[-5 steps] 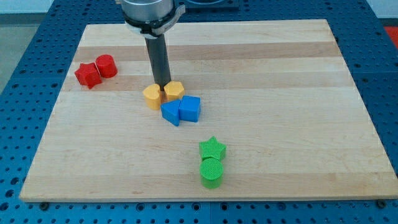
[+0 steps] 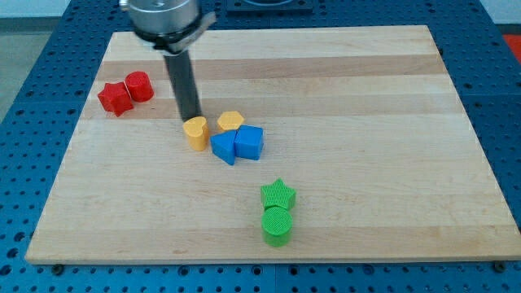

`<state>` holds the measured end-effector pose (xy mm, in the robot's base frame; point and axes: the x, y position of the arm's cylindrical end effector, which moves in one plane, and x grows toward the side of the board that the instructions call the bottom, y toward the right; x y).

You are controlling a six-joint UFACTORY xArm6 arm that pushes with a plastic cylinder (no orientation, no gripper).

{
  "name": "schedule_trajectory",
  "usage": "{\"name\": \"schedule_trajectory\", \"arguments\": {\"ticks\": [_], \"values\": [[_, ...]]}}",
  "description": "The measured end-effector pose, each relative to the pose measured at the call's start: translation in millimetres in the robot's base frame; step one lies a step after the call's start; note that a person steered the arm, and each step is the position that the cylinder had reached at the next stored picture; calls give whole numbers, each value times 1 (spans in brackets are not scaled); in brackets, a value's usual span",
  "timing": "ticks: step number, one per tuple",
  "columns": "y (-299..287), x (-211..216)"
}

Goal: Move your arm towards the red star

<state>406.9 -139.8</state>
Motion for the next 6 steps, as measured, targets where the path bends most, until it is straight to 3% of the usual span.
{"name": "schedule_trajectory", "arguments": {"ticks": [4,6], "values": [[-137,68],[-141,14]]}}
